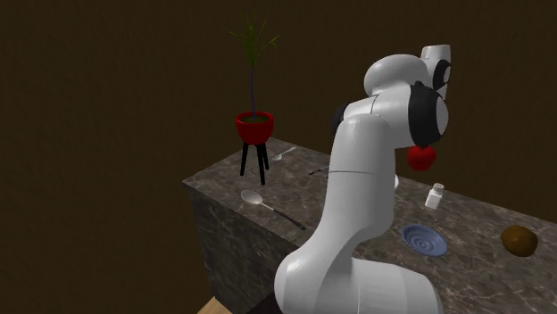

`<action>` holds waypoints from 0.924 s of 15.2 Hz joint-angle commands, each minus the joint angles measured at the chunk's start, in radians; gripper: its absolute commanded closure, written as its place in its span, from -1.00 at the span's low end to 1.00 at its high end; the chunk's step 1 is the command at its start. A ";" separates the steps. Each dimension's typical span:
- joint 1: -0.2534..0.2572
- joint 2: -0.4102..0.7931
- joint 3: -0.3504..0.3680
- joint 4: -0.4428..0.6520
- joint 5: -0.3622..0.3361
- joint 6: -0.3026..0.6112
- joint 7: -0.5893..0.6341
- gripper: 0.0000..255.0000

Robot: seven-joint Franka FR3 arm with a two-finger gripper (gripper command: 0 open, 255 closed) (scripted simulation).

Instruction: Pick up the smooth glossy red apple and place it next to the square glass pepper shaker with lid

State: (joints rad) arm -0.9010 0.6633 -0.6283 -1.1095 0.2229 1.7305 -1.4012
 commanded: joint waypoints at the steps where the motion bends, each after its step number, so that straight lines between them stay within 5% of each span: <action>1: 0.012 -0.007 -0.001 -0.042 -0.002 0.034 0.001 1.00; 14: 0.038 0.009 0.009 -0.196 0.009 0.195 0.001 1.00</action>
State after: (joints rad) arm -0.8654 0.6718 -0.6204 -1.2941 0.2311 1.9137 -1.4008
